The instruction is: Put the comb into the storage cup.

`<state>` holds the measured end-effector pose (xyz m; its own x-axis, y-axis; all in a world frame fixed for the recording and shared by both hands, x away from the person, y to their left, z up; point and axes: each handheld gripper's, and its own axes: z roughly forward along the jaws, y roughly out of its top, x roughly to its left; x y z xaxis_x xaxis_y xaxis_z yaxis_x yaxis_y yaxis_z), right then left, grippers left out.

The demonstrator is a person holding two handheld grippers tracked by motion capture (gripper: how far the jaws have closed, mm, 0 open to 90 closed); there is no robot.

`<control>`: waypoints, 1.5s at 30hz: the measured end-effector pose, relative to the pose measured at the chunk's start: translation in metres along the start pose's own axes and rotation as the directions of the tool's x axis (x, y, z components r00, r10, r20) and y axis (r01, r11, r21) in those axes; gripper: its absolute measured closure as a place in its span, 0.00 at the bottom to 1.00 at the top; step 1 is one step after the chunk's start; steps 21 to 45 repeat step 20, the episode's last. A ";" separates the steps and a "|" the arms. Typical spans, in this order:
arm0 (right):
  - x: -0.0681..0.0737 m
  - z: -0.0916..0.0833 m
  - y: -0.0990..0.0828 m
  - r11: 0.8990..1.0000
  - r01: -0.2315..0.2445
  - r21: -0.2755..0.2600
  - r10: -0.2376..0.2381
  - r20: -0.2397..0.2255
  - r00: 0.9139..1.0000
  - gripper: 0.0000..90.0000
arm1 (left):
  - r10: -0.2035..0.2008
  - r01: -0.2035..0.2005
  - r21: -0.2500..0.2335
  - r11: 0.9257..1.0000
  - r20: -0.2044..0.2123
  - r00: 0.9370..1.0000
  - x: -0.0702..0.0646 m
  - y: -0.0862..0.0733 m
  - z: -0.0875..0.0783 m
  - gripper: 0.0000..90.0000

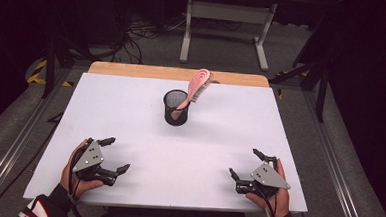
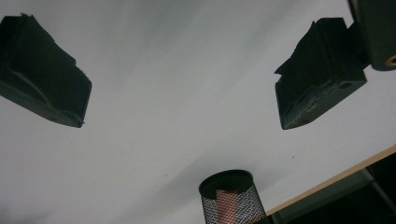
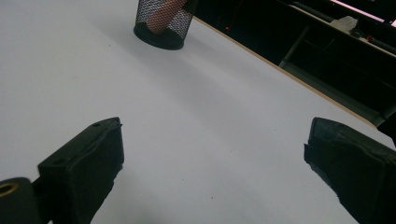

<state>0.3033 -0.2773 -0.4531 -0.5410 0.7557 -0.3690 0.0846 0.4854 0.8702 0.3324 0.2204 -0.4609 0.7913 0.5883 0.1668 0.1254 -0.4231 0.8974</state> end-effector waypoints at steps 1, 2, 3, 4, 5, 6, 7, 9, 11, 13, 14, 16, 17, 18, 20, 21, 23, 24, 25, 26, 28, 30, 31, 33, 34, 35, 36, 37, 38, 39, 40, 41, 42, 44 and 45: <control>0.000 0.000 0.000 1.000 0.000 -0.001 0.000 0.003 1.000 0.06 | 0.000 0.000 -0.001 1.000 -0.001 1.000 0.000 0.000 0.000 0.05; -0.001 0.000 0.000 1.000 -0.001 -0.001 0.001 0.005 1.000 0.06 | -0.001 0.001 0.000 1.000 -0.001 1.000 0.000 0.000 0.000 0.05; -0.001 0.000 0.000 1.000 -0.002 -0.002 0.002 0.005 1.000 0.06 | -0.001 0.001 -0.001 1.000 -0.001 1.000 0.000 0.000 0.000 0.05; -0.001 0.000 0.000 1.000 -0.004 -0.001 0.004 0.006 1.000 0.06 | -0.002 0.002 0.002 1.000 -0.001 1.000 0.001 0.000 0.000 0.05; -0.002 0.000 -0.001 1.000 -0.005 -0.001 0.005 0.006 1.000 0.06 | -0.002 0.002 0.003 1.000 -0.002 1.000 0.001 0.000 0.001 0.05; -0.002 0.000 -0.001 1.000 -0.008 -0.003 0.008 0.004 1.000 0.06 | -0.003 0.003 0.002 1.000 -0.002 1.000 0.001 0.000 0.001 0.05; -0.002 0.000 -0.001 1.000 -0.008 -0.004 0.008 0.005 1.000 0.06 | -0.004 0.004 -0.001 1.000 -0.002 1.000 0.001 0.000 0.001 0.05; -0.002 0.000 -0.001 1.000 -0.007 -0.004 0.007 0.006 1.000 0.06 | -0.003 0.003 0.001 1.000 -0.001 1.000 0.001 0.000 0.001 0.05; -0.002 0.000 -0.001 1.000 -0.007 -0.002 0.007 0.005 1.000 0.06 | -0.002 0.002 0.002 1.000 -0.001 1.000 0.001 0.000 0.001 0.05; -0.001 0.000 -0.001 1.000 -0.008 -0.001 0.008 0.005 1.000 0.06 | -0.001 0.001 -0.001 1.000 0.002 1.000 0.001 0.001 0.000 0.05; -0.001 -0.001 -0.001 1.000 -0.006 0.000 0.006 0.005 1.000 0.06 | -0.002 0.002 -0.002 1.000 0.002 1.000 0.001 0.001 0.000 0.05; -0.001 -0.001 -0.001 1.000 -0.006 0.000 0.006 0.005 1.000 0.06 | -0.004 0.004 -0.005 1.000 0.002 1.000 0.001 0.001 0.001 0.05; -0.002 -0.001 -0.002 1.000 -0.008 0.003 0.008 0.008 1.000 0.06 | -0.007 0.007 -0.003 1.000 0.003 1.000 0.001 0.001 0.002 0.05; -0.002 -0.001 -0.002 1.000 -0.010 0.002 0.010 0.009 1.000 0.06 | -0.007 0.007 -0.001 1.000 0.001 1.000 0.001 0.000 0.002 0.05; -0.002 -0.001 -0.001 1.000 -0.013 0.000 0.013 0.011 1.000 0.06 | -0.006 0.006 0.000 1.000 0.000 1.000 0.001 0.001 0.002 0.05; -0.002 -0.001 -0.001 1.000 -0.013 0.000 0.013 0.011 1.000 0.06 | -0.006 0.006 0.000 1.000 0.000 1.000 0.001 0.001 0.002 0.05; -0.002 -0.001 -0.001 1.000 -0.013 0.000 0.013 0.011 1.000 0.06 | -0.006 0.006 0.000 1.000 0.000 1.000 0.001 0.001 0.002 0.05; -0.002 -0.001 -0.001 1.000 -0.013 0.000 0.013 0.011 1.000 0.06 | -0.006 0.006 0.000 1.000 0.000 1.000 0.001 0.001 0.002 0.05; -0.002 -0.001 -0.001 1.000 -0.013 0.000 0.013 0.011 1.000 0.06 | -0.006 0.006 0.000 1.000 0.000 1.000 0.001 0.001 0.002 0.05; -0.002 -0.001 -0.001 1.000 -0.013 0.000 0.013 0.011 1.000 0.06 | -0.006 0.006 0.000 1.000 0.000 1.000 0.001 0.001 0.002 0.05; -0.002 -0.001 -0.001 1.000 -0.013 0.000 0.013 0.011 1.000 0.06 | -0.006 0.006 0.000 1.000 0.000 1.000 0.001 0.001 0.002 0.05; -0.002 -0.001 -0.001 1.000 -0.013 0.000 0.013 0.011 1.000 0.06 | -0.006 0.006 0.000 1.000 0.000 1.000 0.001 0.001 0.002 0.05; -0.002 -0.001 -0.001 1.000 -0.013 0.000 0.013 0.011 1.000 0.06 | -0.006 0.006 0.000 1.000 0.000 1.000 0.001 0.001 0.002 0.05; -0.002 -0.001 -0.001 1.000 -0.013 0.000 0.013 0.011 1.000 0.06 | -0.006 0.006 0.000 1.000 0.000 1.000 0.001 0.001 0.002 0.05; -0.002 -0.001 -0.001 1.000 -0.013 0.000 0.013 0.011 1.000 0.06 | -0.006 0.006 0.000 1.000 0.000 1.000 0.001 0.001 0.002 0.05; -0.002 -0.001 -0.001 1.000 -0.013 0.000 0.013 0.011 1.000 0.06 | -0.006 0.006 0.000 1.000 0.000 1.000 0.001 0.001 0.002 0.05; -0.002 -0.001 -0.001 1.000 -0.013 0.000 0.013 0.011 1.000 0.06 | -0.006 0.006 0.000 1.000 0.000 1.000 0.001 0.001 0.002 0.05; -0.002 -0.001 -0.001 1.000 -0.013 0.000 0.013 0.011 1.000 0.06 | -0.006 0.006 0.000 1.000 0.000 1.000 0.001 0.001 0.002 0.05; -0.002 -0.001 -0.001 1.000 -0.013 0.000 0.013 0.011 1.000 0.06 | -0.006 0.006 0.000 1.000 0.000 1.000 0.001 0.001 0.002 0.05; -0.002 -0.001 -0.001 1.000 -0.013 0.000 0.013 0.011 1.000 0.06 | -0.006 0.006 0.000 1.000 0.000 1.000 0.001 0.001 0.002 0.05; -0.002 -0.001 -0.001 1.000 -0.013 0.000 0.013 0.011 1.000 0.06 | -0.006 0.006 0.000 1.000 0.000 1.000 0.001 0.001 0.002 0.05; -0.002 -0.001 -0.001 1.000 -0.013 0.000 0.013 0.011 1.000 0.06 | -0.006 0.006 0.000 1.000 0.000 1.000 0.001 0.001 0.002 0.05; -0.002 -0.001 -0.001 1.000 -0.013 0.000 0.013 0.011 1.000 0.06 | -0.006 0.006 0.000 1.000 0.000 1.000 0.001 0.001 0.002 0.05; -0.002 -0.001 -0.001 1.000 -0.013 0.000 0.013 0.011 1.000 0.06 | -0.006 0.006 0.000 1.000 0.000 1.000 0.001 0.001 0.002 0.05; -0.002 -0.001 -0.001 1.000 -0.013 0.000 0.013 0.011 1.000 0.06 | -0.006 0.006 0.000 1.000 0.000 1.000 0.001 0.001 0.002 0.05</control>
